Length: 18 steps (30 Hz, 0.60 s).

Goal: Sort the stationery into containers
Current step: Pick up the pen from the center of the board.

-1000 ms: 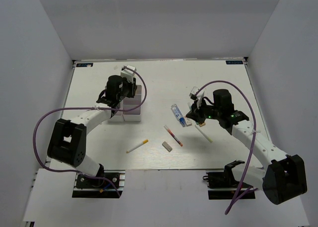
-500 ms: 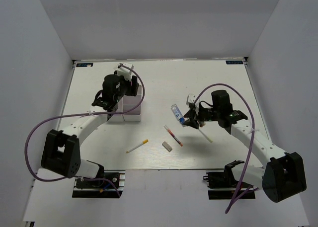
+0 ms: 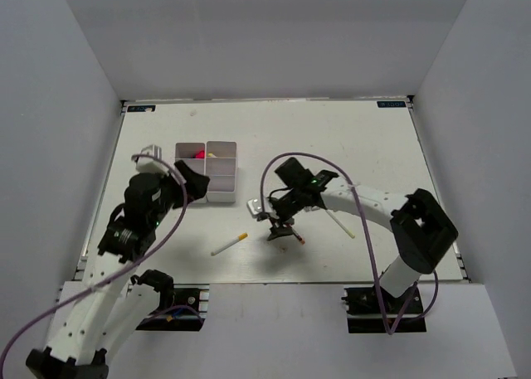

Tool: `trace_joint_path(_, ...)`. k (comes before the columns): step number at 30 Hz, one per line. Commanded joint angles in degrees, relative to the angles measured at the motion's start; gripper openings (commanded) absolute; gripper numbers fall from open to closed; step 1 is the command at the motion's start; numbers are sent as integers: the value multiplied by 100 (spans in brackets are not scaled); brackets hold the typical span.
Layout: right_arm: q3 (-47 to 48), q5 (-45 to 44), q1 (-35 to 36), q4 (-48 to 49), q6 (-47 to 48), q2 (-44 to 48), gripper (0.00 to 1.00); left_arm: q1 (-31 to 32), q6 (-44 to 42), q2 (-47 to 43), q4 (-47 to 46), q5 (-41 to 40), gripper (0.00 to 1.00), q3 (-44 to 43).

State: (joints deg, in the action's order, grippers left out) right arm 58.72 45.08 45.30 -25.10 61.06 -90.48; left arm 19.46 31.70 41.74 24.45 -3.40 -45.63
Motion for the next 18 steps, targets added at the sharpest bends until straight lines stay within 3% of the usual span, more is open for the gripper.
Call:
trace_joint_path(1,735,-385,645,-223,240,-426,70,-13,1513,-840,1666,-449,99,405)
trace_joint_path(10,2336,-1203,1789,-389,-313,-1902,59,-13,2278,-2213,3951,-1365,99,28)
trace_joint_path(18,3172,-1941,2299,-654,-551,-2992,56,-13,2472,-2882,4481,-1594,99,-263)
